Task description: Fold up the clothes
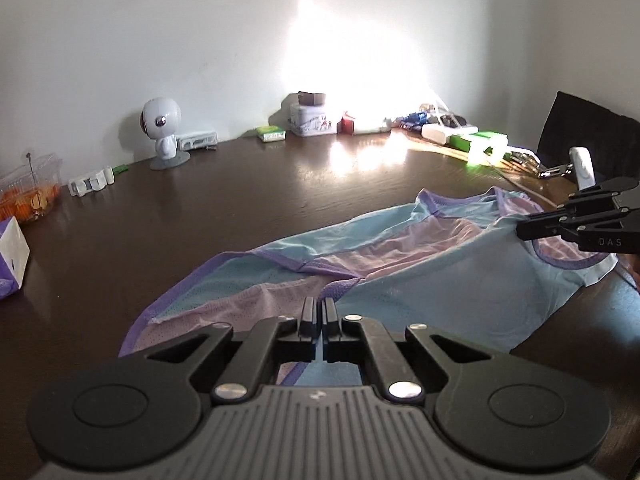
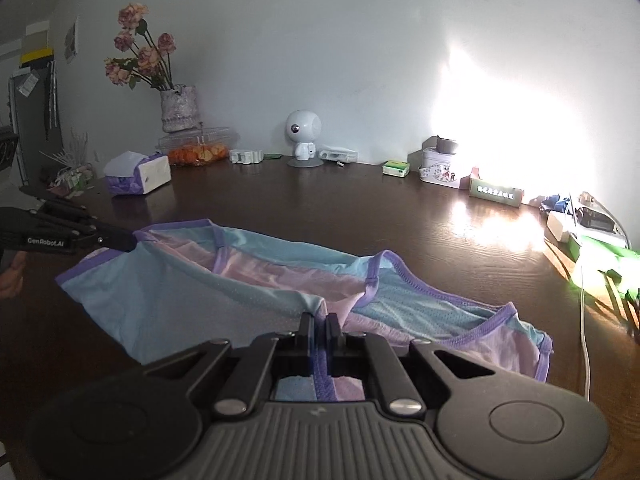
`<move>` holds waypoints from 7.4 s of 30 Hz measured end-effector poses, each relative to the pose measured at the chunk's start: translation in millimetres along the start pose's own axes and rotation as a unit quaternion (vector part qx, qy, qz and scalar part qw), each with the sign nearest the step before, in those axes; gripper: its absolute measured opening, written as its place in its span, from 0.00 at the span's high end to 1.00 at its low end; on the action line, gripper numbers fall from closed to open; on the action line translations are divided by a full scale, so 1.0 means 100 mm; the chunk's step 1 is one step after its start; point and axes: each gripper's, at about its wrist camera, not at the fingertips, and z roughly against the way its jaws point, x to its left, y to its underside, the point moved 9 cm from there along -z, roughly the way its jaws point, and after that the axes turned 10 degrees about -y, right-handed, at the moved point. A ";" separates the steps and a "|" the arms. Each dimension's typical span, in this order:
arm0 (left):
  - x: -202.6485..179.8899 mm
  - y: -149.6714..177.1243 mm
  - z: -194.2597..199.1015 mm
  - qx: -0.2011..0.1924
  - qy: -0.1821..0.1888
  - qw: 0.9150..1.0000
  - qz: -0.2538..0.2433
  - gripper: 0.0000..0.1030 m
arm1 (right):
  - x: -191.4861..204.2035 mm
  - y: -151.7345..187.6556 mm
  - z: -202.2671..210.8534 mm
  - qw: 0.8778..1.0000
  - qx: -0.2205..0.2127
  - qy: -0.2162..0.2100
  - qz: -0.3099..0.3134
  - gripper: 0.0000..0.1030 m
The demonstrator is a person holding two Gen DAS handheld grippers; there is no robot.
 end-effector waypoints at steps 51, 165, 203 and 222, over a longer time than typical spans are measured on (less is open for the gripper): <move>0.80 0.85 0.42 0.060 -0.061 0.990 0.111 0.89 | -0.30 0.40 0.09 0.997 0.061 0.045 0.020 0.79; 1.07 0.11 -0.23 0.074 -0.117 0.976 0.167 0.79 | -0.72 0.15 0.84 0.995 -0.025 0.076 -0.052 0.62; -1.03 -0.29 -0.44 0.065 0.071 0.995 0.029 0.50 | 0.10 0.22 -0.05 0.995 0.046 -0.087 0.020 0.91; -1.13 -0.07 -0.48 0.075 0.073 0.994 0.020 0.42 | 0.03 0.37 -0.04 0.998 0.033 -0.057 0.003 0.84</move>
